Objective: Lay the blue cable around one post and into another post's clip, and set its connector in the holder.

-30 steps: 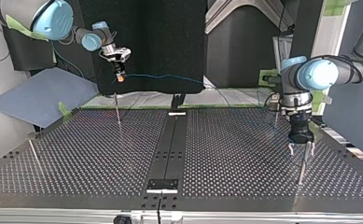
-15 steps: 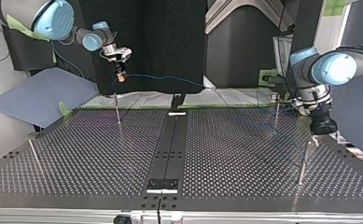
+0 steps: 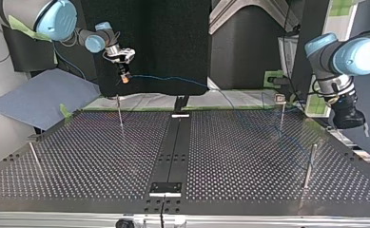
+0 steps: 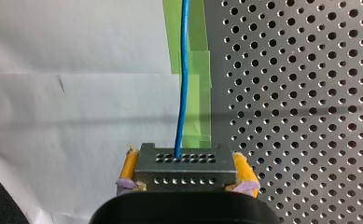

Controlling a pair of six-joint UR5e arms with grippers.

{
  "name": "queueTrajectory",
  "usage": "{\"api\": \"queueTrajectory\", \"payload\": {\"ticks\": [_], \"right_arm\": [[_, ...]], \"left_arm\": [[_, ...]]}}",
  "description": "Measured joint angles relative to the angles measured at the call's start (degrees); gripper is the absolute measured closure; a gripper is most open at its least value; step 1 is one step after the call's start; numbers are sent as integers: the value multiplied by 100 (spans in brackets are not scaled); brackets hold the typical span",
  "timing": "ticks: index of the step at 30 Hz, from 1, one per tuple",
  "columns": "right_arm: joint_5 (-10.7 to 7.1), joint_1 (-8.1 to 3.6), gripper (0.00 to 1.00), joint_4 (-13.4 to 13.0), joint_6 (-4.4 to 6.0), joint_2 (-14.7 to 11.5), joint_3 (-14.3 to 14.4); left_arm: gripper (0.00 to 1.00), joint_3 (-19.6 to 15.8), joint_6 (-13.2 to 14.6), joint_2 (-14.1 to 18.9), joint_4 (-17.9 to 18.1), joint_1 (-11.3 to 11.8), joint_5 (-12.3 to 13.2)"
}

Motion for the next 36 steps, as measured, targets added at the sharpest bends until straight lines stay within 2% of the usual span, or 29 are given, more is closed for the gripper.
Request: {"api": "queueTrajectory", "payload": {"ticks": [8, 14, 22, 26, 30, 33, 36], "right_arm": [[12, 3, 100, 27, 0, -1, 0], [28, -12, 100, 38, -3, -5, 0], [23, -146, 100, 164, -154, -69, 86], [58, -212, 100, 65, -167, -206, 243], [191, -282, 100, -27, -166, -318, 409], [266, -343, 100, -143, -135, -365, 547], [299, -397, 100, -268, -89, -382, 636]], "left_arm": [[1, 435, 451, 450, -449, -13, 425], [1, 729, 746, 746, -746, -77, 560], [1, 1105, 1122, 1122, -1122, -234, 891], [1, 1300, 1317, 1316, -1315, -360, 1085], [1, 1484, 1502, 1477, -1500, -528, 1269], [1, 1647, 1664, 1438, -1664, -685, 1375], [1, 1816, 1834, 1307, -1834, -853, 1316]]}}
